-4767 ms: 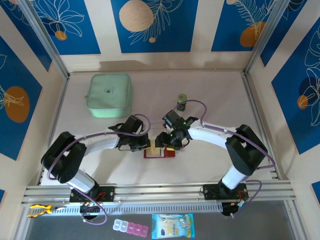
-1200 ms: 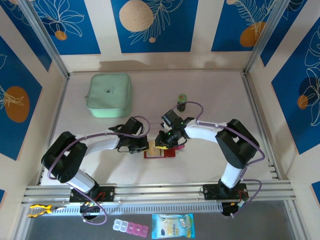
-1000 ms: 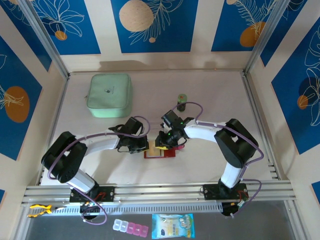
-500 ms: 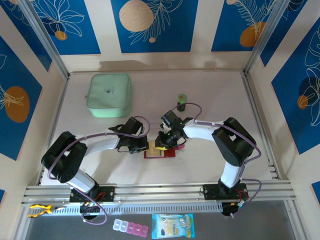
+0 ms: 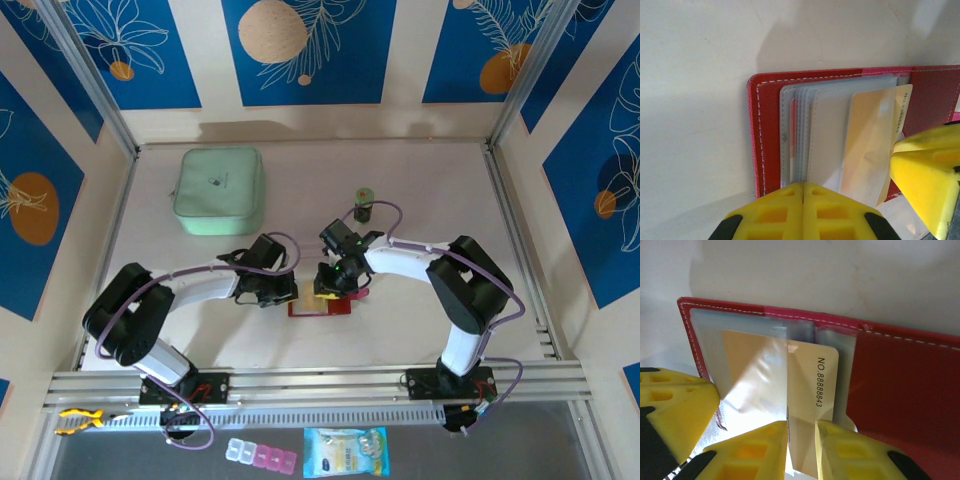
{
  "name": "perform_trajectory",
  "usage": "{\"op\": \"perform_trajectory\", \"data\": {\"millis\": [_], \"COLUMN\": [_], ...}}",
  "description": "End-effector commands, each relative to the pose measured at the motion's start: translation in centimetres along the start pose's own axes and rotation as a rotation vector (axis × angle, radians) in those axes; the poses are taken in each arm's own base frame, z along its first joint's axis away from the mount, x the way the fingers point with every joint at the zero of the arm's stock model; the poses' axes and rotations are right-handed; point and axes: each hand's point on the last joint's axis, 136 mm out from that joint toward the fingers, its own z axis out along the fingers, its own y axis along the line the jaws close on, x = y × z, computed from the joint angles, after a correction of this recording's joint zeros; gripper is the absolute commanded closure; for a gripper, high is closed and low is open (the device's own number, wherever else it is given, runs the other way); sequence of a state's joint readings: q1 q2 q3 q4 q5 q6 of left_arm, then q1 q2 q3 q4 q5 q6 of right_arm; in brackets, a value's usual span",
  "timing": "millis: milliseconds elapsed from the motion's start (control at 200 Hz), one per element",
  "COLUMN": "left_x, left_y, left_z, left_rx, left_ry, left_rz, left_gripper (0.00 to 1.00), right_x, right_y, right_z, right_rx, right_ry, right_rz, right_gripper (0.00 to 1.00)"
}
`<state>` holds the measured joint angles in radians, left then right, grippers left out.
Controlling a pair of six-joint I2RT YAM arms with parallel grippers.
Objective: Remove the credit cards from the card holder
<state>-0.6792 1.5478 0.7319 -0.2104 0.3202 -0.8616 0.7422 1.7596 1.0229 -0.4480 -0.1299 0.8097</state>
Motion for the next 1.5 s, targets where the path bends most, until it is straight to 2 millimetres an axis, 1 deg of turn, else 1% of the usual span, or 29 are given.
{"op": "perform_trajectory", "data": {"millis": [0,110,320,530,620,690,765,885,1020,1175,1310,1491], "left_x": [0.7,0.3,-0.4,-0.6,-0.6,-0.5,-0.4,0.0,0.2,0.5,0.9,1.1], "left_y": [0.8,0.4,-0.9,-2.3,-3.0,-3.3,-3.6,-3.8,-3.5,-2.2,-1.5,-0.7], "left_z": [0.0,-0.3,-1.0,-1.5,-1.6,-1.5,-1.1,-0.4,0.1,0.8,1.3,1.5], "left_rx": [-0.042,-0.035,-0.013,0.016,0.025,0.029,0.036,0.041,0.026,-0.012,-0.023,-0.047], "left_ry": [0.017,0.002,-0.015,-0.017,-0.021,-0.016,-0.007,0.011,0.017,0.029,0.039,0.040], "left_rz": [0.010,0.016,0.038,0.063,0.081,0.088,0.089,0.090,0.091,0.079,0.071,0.060], "left_gripper": [0.96,0.96,0.96,0.96,0.96,0.96,0.96,0.97,0.97,0.98,0.98,0.98], "right_x": [0.1,0.0,0.2,0.6,0.7,0.7,0.6,0.6,0.7,0.7,0.7,1.0], "right_y": [0.3,0.7,0.7,0.5,0.1,-0.1,-0.2,-0.8,-0.6,-1.1,-1.3,-1.7], "right_z": [-1.4,-2.0,-2.9,-3.4,-3.4,-3.4,-3.3,-3.1,-2.9,-2.6,-2.4,-2.1], "right_rx": [0.021,-0.003,-0.047,-0.107,-0.099,-0.102,-0.116,-0.106,-0.147,-0.168,-0.209,-0.231], "right_ry": [-0.023,-0.047,-0.078,-0.088,-0.089,-0.093,-0.090,-0.090,-0.086,-0.076,-0.072,-0.060], "right_rz": [-0.032,-0.046,-0.043,-0.066,-0.075,-0.076,-0.078,-0.055,-0.056,-0.022,-0.001,0.004], "right_gripper": [0.76,0.76,0.73,0.64,0.60,0.59,0.61,0.61,0.61,0.62,0.62,0.57]}}
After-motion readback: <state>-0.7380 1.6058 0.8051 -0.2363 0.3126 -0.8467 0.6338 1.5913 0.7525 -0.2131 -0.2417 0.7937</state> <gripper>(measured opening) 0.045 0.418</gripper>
